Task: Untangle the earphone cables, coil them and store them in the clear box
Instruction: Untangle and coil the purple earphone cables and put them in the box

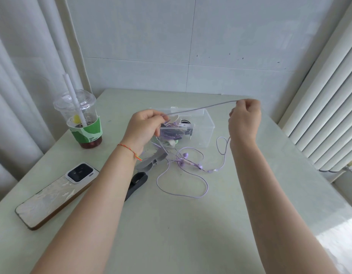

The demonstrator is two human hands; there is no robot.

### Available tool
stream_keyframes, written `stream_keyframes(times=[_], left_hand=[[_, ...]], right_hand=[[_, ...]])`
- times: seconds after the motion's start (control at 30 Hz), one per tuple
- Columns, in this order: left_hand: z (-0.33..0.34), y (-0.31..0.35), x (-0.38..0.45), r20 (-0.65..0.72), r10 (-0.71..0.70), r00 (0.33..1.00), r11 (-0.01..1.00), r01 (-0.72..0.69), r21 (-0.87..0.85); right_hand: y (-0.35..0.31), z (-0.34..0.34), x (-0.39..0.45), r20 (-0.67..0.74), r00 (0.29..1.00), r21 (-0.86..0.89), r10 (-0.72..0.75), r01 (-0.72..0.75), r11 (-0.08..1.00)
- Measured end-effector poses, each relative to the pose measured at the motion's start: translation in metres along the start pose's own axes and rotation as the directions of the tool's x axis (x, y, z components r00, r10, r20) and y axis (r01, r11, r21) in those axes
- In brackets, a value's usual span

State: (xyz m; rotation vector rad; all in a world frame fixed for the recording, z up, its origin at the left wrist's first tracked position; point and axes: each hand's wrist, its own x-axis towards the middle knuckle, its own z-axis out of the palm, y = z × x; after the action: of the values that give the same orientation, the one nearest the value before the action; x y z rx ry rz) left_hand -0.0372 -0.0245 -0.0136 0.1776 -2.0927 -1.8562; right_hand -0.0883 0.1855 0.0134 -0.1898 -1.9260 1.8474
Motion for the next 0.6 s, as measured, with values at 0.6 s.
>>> stream_keyframes(times=[0.6], left_hand=[[0.025,0.011,-0.018,0.329,0.033,0.944,0.997,-0.052,0.05]], right_hand=[[-0.022,0.01,-0.04,0.772,0.634,-0.15,-0.031,0.229,0.962]])
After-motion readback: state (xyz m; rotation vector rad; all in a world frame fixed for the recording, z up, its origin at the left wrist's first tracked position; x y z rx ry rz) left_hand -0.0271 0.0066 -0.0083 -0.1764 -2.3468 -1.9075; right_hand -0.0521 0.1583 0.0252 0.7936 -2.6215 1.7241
